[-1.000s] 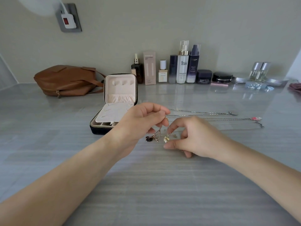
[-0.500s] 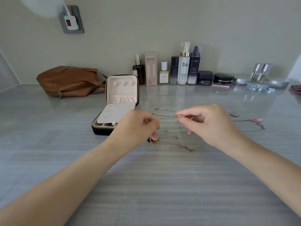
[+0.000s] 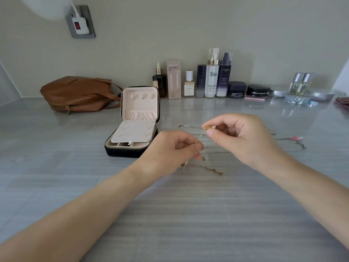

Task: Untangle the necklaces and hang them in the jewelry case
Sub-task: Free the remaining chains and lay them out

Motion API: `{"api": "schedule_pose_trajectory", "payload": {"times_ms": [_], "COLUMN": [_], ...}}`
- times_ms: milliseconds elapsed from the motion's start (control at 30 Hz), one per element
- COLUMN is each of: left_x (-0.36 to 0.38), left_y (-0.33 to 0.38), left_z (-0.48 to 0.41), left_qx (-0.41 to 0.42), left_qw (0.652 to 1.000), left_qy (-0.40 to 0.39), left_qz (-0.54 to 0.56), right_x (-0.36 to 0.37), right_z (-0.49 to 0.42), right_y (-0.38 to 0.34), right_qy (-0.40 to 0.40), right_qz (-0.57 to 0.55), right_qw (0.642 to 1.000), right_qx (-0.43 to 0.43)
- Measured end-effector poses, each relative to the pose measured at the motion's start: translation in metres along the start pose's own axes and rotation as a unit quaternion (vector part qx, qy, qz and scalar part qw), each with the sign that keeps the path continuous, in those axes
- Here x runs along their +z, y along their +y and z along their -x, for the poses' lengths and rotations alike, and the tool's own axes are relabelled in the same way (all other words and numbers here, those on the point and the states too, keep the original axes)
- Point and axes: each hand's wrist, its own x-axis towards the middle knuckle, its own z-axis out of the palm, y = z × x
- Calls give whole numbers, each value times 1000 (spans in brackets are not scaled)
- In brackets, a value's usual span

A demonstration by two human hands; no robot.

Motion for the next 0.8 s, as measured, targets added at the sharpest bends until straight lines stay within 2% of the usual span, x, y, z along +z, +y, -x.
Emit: {"api": "schedule_pose_trajectory", "payload": {"times_ms": [300, 433, 633, 800], "left_x": [-4, -5, -3, 1], "left_y": [-2, -2, -2, 3], "left_z": [-1, -2, -1, 2], "left_qx": [-13, -13, 3, 54], "left_qw": [999, 998, 999, 995], "left_qy": [19, 30, 25, -11], "left_qz": [31, 52, 48, 81], "right_x": [-7, -10, -11, -5], "right_z": [-3, -4, -3, -1], "right_y": [-4, -3, -7, -6], "right_qy": [13, 19, -26, -51], "right_qz": [-146, -178, -193, -126], "right_qw": [986, 978, 977, 989], "right_qx": [85, 104, 92, 63]}}
